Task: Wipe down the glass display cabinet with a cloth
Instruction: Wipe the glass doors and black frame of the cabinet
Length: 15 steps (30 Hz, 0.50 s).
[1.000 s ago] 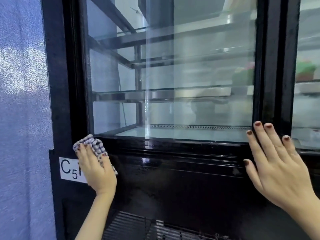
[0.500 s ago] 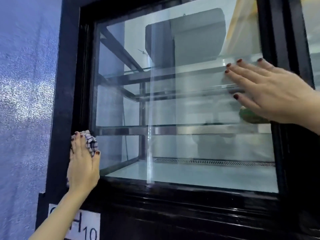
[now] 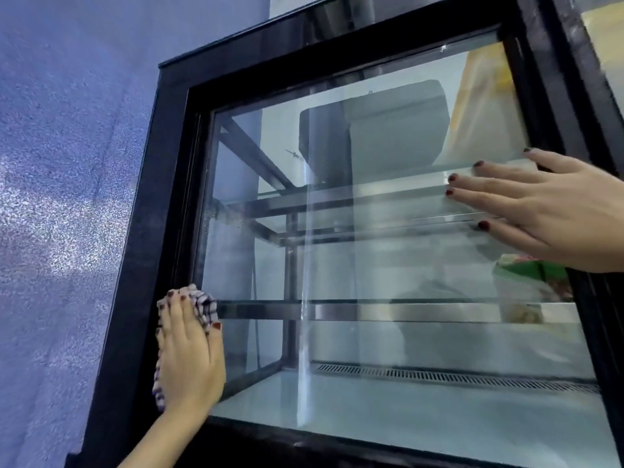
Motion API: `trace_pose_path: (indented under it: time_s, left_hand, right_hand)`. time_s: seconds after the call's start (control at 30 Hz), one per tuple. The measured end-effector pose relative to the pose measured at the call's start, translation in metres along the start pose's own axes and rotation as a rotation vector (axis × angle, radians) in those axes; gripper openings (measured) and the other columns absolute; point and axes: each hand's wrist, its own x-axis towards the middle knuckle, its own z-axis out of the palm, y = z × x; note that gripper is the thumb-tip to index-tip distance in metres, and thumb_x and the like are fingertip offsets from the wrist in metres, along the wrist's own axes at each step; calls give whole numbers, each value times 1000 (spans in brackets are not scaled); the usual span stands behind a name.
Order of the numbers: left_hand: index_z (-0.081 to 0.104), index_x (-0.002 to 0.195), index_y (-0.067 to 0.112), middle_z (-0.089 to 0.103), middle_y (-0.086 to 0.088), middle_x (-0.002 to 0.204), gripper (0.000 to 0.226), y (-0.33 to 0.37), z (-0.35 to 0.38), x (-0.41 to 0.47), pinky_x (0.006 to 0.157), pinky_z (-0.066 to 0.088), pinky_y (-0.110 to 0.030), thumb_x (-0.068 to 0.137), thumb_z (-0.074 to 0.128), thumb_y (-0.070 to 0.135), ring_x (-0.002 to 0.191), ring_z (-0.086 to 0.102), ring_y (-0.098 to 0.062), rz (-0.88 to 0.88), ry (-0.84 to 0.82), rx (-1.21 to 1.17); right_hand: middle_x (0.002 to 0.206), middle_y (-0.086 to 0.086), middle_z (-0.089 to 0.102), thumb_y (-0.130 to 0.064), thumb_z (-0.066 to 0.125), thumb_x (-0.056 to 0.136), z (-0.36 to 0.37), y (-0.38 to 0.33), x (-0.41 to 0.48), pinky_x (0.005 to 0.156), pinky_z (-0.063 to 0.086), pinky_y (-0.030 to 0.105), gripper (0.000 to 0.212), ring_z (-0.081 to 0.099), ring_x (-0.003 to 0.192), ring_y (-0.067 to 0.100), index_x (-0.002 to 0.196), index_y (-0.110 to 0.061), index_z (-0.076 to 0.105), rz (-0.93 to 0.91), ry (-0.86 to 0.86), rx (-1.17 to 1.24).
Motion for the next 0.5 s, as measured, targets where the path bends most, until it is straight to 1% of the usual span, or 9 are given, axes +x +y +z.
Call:
trace_pose_path:
  time_s: [0.03,0.1,0.17,0.23,0.3,0.4,0.43,0.5]
  left_hand:
    - [8,148,-1,7,-14,157,64,6,-1,25,116,4,-38,96,26,33,145,2,-24,18,29,-11]
    - [12,148,-1,10,-14,157,60,22,-2,86,117,6,-39,99,30,28,145,6,-25,60,86,-16]
    - [15,149,1,11,-13,157,57,41,-1,154,117,9,-39,100,32,26,145,8,-25,87,132,6]
    - [17,149,3,13,-11,157,57,64,-3,219,116,10,-38,100,30,30,144,10,-24,90,150,12]
    - [20,148,4,13,-11,157,55,88,-9,264,116,11,-40,101,29,31,144,11,-25,67,142,13]
    - [19,148,6,12,-9,157,54,137,-9,293,116,11,-41,100,28,29,144,11,-27,72,122,-21]
    - [17,149,7,10,-9,158,54,157,-6,291,116,11,-40,101,28,29,144,10,-26,122,115,-33]
    - [15,150,8,9,-8,158,56,200,3,272,117,9,-37,101,29,31,145,8,-25,305,94,-51]
  right_hand:
    - [149,-10,34,-48,13,99,2,1,0,104,23,43,54,28,136,6,147,-29,26,-2,-5,-2]
    - [151,-13,28,-48,15,98,8,2,-1,106,22,42,53,21,137,3,148,-33,22,-10,-17,-2]
    - [153,-16,24,-49,17,98,12,5,-1,107,22,41,52,19,139,3,149,-36,18,-15,-36,2]
    - [154,-17,21,-49,17,97,14,7,0,108,21,39,53,20,140,4,149,-38,16,-5,-38,22]
    - [154,-18,22,-49,17,97,17,7,-2,110,19,38,53,20,141,4,149,-37,17,14,-23,39]
    - [151,-14,30,-50,15,98,11,8,0,110,20,37,52,23,139,5,147,-35,23,69,-5,81]
    - [149,-12,34,-49,14,98,8,7,1,110,21,37,52,25,138,5,146,-33,28,87,-2,86]
    - [145,-6,42,-46,12,99,0,3,0,108,22,37,55,33,135,9,142,-24,39,118,29,79]
